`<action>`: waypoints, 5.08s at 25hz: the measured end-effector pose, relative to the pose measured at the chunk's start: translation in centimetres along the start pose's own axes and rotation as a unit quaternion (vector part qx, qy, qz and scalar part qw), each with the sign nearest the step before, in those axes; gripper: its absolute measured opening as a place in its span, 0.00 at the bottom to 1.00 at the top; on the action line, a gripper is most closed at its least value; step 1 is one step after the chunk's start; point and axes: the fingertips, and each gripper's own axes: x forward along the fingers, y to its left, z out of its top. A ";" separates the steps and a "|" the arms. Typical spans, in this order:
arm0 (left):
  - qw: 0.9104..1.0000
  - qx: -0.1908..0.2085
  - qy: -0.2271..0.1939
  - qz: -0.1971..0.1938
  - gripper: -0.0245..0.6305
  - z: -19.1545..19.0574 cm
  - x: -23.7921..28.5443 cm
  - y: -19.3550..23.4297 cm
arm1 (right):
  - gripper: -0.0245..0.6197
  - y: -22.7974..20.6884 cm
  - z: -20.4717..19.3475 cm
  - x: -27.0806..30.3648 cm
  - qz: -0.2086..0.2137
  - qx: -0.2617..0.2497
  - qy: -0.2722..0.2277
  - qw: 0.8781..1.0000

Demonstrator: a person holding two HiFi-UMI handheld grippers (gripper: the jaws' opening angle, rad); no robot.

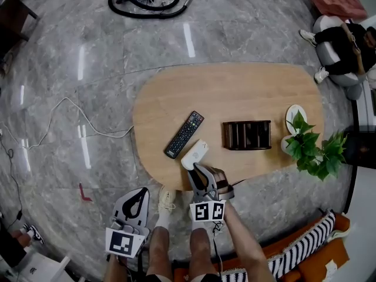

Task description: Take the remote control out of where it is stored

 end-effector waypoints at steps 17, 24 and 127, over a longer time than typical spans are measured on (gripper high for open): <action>1.000 -0.013 0.010 0.006 0.05 -2.0 -1.3 1.4 | 0.24 2.7 -0.4 1.5 0.026 -0.025 0.018 0.999; 1.000 -0.012 0.010 0.010 0.05 -2.3 -2.0 2.3 | 0.23 3.9 -1.0 2.4 0.034 -0.005 0.030 0.999; 0.974 0.126 -0.165 -0.087 0.05 34.3 -14.6 -17.5 | 0.05 -24.9 20.1 -36.4 -0.196 0.318 -0.135 0.917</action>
